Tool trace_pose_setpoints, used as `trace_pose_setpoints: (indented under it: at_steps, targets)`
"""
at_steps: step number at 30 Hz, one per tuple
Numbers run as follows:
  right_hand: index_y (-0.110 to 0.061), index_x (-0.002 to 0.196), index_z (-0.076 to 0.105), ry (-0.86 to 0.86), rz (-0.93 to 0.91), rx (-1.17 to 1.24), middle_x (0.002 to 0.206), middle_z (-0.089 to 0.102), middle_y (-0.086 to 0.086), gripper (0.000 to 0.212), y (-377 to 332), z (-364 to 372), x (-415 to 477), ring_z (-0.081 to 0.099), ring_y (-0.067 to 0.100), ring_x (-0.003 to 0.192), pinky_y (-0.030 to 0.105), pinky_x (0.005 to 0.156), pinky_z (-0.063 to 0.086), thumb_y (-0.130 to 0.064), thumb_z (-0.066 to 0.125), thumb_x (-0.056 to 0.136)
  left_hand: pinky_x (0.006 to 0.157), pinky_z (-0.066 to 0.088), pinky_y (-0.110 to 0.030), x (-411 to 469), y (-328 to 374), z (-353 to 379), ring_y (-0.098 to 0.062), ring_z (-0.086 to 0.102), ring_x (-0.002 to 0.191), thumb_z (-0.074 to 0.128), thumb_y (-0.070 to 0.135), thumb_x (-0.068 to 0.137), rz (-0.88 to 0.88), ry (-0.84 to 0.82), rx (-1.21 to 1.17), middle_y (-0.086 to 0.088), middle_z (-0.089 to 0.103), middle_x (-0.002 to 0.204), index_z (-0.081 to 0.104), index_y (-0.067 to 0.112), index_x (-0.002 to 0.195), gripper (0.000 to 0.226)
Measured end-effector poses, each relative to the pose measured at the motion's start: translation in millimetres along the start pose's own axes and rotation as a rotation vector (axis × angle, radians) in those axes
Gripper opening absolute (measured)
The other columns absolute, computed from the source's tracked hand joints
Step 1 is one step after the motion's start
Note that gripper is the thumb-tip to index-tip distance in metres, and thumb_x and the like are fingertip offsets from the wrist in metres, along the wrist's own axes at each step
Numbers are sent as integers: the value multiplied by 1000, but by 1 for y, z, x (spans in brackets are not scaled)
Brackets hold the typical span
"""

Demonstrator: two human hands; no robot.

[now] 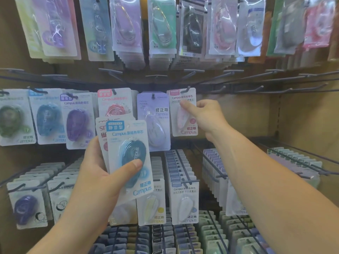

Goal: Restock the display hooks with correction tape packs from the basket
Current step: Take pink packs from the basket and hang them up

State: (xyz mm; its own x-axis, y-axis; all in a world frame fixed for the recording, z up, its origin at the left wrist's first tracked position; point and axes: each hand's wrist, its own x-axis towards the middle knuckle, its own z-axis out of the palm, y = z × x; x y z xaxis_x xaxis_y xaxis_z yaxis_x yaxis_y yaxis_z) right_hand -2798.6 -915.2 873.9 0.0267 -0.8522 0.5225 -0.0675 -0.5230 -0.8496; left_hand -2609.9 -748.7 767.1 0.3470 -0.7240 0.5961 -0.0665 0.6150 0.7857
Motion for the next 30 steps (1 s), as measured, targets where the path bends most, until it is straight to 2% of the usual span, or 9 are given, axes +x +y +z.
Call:
trace_pose_setpoints:
  at_steps: [5,7,10,12,14,17,20,24,30]
  targets:
    - [-15,95,71,24,58,11,99,76,-3,31,6,10,13,71,15,88,27,63,50,-45,75,90,87,59,-52,-3,3,2,-21,78,103,92,12,64,1,-15,8,8,79,115,65,45,118,69]
    - [-17,97,67,46,60,1,101,73,-3,30,6,11,13,68,14,89,26,63,48,-46,73,91,84,60,-50,-5,5,2,-21,78,102,80,18,66,1,-4,-7,7,79,114,63,42,120,62]
    - [-23,117,58,169,-13,13,111,64,-6,36,4,9,-1,63,11,96,28,68,53,-48,70,94,79,63,-50,-8,8,-2,-23,79,101,92,10,60,-8,-16,-20,5,79,114,65,44,118,72]
    - [-25,117,60,252,-129,37,108,65,-7,32,0,8,-25,65,11,98,30,74,57,-47,68,95,77,64,-49,-11,9,-5,-25,78,102,85,9,65,-10,-14,-48,3,79,115,66,45,118,67]
    - [-26,105,66,149,-221,66,99,71,-7,24,-5,9,-58,68,10,93,29,76,57,-47,68,94,74,66,-45,-12,8,-7,-25,78,101,78,14,68,-4,-14,-77,3,79,115,67,46,118,60]
    - [-27,98,72,-272,-171,52,94,75,-11,39,-15,15,-107,68,2,85,22,71,53,-58,70,75,71,65,-36,-15,6,-8,-23,78,102,80,12,67,16,-28,-60,4,79,115,70,48,111,58]
    - [-20,102,74,-587,-92,62,100,78,-2,40,-16,27,-135,73,15,92,23,73,57,-45,78,71,77,65,-35,-17,5,-14,-23,77,107,90,21,59,43,-38,-60,2,78,119,70,47,113,63]
    - [-16,108,74,-636,-107,92,103,78,4,37,-11,48,-147,74,23,97,28,82,60,-19,88,74,81,64,-51,-19,7,-32,-30,77,108,87,30,55,24,13,-151,-4,78,120,69,42,117,65]
    - [-10,107,73,-624,-47,173,105,78,9,43,-6,92,-159,74,30,102,38,89,61,-22,87,68,84,64,-49,-16,11,-66,-30,76,110,90,28,59,-28,22,-180,-4,78,121,66,37,125,71]
